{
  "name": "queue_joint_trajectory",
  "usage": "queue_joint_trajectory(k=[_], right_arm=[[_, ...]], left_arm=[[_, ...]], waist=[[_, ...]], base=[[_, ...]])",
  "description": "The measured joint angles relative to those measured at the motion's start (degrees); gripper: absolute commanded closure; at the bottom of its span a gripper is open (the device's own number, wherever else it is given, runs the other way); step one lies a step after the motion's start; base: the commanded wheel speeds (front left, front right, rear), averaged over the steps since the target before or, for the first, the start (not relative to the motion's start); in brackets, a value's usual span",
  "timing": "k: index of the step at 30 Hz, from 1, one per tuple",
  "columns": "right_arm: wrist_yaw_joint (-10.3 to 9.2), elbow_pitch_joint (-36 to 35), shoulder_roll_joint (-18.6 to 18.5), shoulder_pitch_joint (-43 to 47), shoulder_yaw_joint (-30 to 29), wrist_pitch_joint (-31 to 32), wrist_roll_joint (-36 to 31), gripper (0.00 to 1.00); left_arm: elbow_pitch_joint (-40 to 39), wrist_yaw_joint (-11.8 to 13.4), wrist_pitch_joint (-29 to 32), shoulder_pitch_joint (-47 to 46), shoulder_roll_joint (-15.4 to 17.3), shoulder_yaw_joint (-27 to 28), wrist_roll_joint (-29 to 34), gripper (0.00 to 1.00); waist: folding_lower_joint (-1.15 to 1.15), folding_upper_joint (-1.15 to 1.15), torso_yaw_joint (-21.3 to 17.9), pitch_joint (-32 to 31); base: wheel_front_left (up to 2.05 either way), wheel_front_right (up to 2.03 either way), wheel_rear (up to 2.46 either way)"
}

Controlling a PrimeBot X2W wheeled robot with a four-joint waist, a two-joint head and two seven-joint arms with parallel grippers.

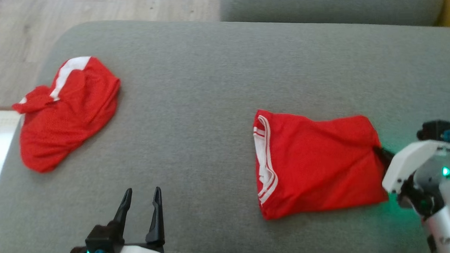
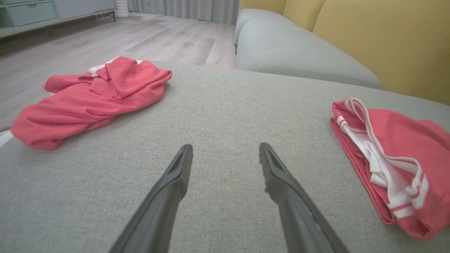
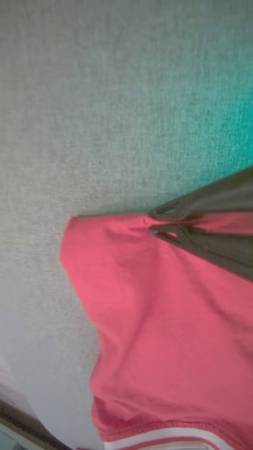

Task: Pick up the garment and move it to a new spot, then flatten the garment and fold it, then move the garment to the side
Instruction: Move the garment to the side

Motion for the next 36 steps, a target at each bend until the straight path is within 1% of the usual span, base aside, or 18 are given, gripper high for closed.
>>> queue_joint_trajectory(k=[4, 8, 13, 16, 19, 22, 25, 27, 30, 31, 36], right_arm=[[0.00, -0.1, 0.0, -3.0, -1.0, -2.0, -0.9, 1.00], [0.00, -0.5, -0.5, -5.3, -2.3, -4.0, -3.2, 1.00], [0.00, -0.1, -1.9, -6.9, -4.4, -6.3, -5.6, 1.00], [0.00, 0.6, -2.6, -9.4, -6.8, -8.7, -7.3, 1.00], [0.00, 2.2, -2.6, -13.8, -8.9, -10.8, -9.0, 1.00], [0.00, 4.7, -4.2, -18.5, -12.7, -13.2, -12.6, 1.00], [0.00, 7.7, -7.6, -22.8, -18.7, -15.8, -17.4, 1.00], [0.00, 9.5, -10.4, -25.5, -22.8, -17.9, -21.3, 1.00], [0.00, 12.4, -13.1, -30.1, -29.0, -19.9, -27.4, 1.00], [0.00, 12.4, -13.1, -30.1, -29.0, -19.9, -27.4, 1.00], [0.00, 17.4, -16.5, -34.9, -37.8, -21.6, -37.4, 1.00]], left_arm=[[-0.4, 0.2, 0.0, 0.0, 0.0, 0.1, -0.4, 0.00], [-0.8, 0.1, 0.0, -0.1, 0.0, 0.2, -0.2, 0.00], [-1.0, -1.5, 0.0, -4.0, 0.0, 0.2, 2.1, 0.00], [-1.5, -2.0, 0.0, -7.1, 0.0, 0.3, 3.4, 0.00], [-1.6, -3.0, 0.0, -9.0, 0.1, 0.3, 4.4, 0.00], [-1.7, -3.3, 0.0, -10.0, 0.1, 0.2, 5.3, 0.00], [-2.1, -3.4, 0.0, -10.6, 0.1, -0.1, 6.3, 0.00], [-2.6, -3.4, 0.0, -10.6, 0.1, -0.1, 6.7, 0.00], [-3.6, -3.3, 0.0, -10.4, 0.2, 0.0, 6.7, 0.00], [-3.6, -3.3, 0.0, -10.4, 0.2, 0.0, 6.7, 0.00], [-4.8, -2.9, 0.0, -9.7, 0.2, 0.0, 6.7, 0.00]], waist=[[0.00, 0.00, -2.9, 0.4], [0.00, 0.00, -7.0, 1.0], [0.00, 0.00, -12.2, 3.1], [0.00, 0.00, -14.1, 5.7], [0.00, 0.00, -15.3, 8.6], [0.01, 0.00, -15.7, 11.5], [0.01, 0.00, -15.1, 13.9], [0.01, 0.00, -14.0, 15.1], [0.00, 0.00, -12.1, 16.4], [0.00, 0.00, -12.1, 16.4], [0.00, 0.00, -9.1, 18.2]], base=[[0.00, 0.00, 0.00], [0.00, 0.00, 0.00], [0.00, 0.00, 0.00], [0.00, 0.00, 0.00], [0.00, 0.00, 0.00], [0.00, 0.00, 0.00], [0.00, 0.00, 0.00], [0.00, 0.00, 0.00], [0.00, 0.00, 0.00], [0.00, 0.00, 0.00], [0.00, 0.00, 0.00]])
